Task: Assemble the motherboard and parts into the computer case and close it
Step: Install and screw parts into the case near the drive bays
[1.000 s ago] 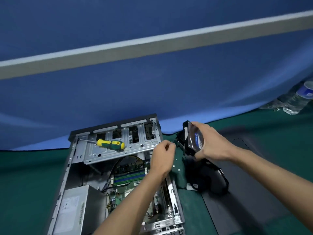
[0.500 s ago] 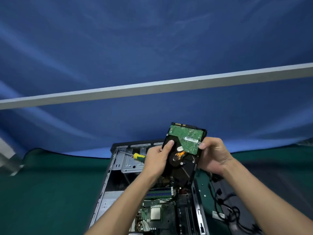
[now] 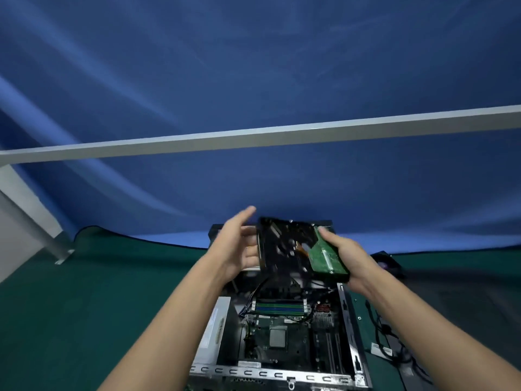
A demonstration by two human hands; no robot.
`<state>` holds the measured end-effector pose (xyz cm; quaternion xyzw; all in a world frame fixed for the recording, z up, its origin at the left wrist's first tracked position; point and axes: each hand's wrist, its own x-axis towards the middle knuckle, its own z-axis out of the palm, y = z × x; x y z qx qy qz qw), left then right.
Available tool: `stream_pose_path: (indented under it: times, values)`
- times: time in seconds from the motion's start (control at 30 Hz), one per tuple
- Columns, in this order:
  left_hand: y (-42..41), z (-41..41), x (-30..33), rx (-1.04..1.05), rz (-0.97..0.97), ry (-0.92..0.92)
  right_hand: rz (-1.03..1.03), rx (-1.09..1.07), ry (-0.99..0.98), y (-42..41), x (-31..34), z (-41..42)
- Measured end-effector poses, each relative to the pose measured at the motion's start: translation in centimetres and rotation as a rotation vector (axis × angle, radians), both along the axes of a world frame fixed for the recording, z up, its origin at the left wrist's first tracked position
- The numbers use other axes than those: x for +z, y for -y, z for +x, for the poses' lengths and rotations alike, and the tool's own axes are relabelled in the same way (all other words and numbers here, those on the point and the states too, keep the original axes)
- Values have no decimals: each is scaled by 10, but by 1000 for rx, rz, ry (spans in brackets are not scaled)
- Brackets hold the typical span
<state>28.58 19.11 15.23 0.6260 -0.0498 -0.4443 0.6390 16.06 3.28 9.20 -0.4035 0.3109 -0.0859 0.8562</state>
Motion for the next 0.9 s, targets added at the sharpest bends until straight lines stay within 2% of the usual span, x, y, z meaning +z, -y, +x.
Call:
stream_pose_path:
  times: [0.07, 0.13, 0.17, 0.23, 0.33, 0.4, 0.53, 0.6, 0.73, 0.9]
  values:
    - [-3, -6, -13, 136, -256, -210, 79, -82, 1, -8, -7, 5]
    - [4, -19, -26, 252, -399, -272, 117, -57, 21, -19, -10, 10]
    - [10, -27, -33, 293, -410, -288, 106, -8, 22, -24, -13, 11]
    - [18, -36, -46, 369, -301, -320, -20, 143, -46, -31, -15, 9]
    - [13, -33, -71, 407, -80, -268, -345, 362, -221, -25, -15, -2]
    - [3, -27, -85, 261, 23, -253, -527, 401, -321, -16, -18, -8]
    - [-6, -19, -113, -120, 205, -235, -879, 267, -497, -7, -38, -9]
    - [-5, -19, -125, -203, 278, -240, -1104, 256, -606, -4, -50, -10]
    - [5, -22, -149, -189, 367, -215, -1209, 344, -671, -1, -72, -16]
    - [21, -13, -164, -179, 337, -254, -1368, 415, -713, 2, -88, -13]
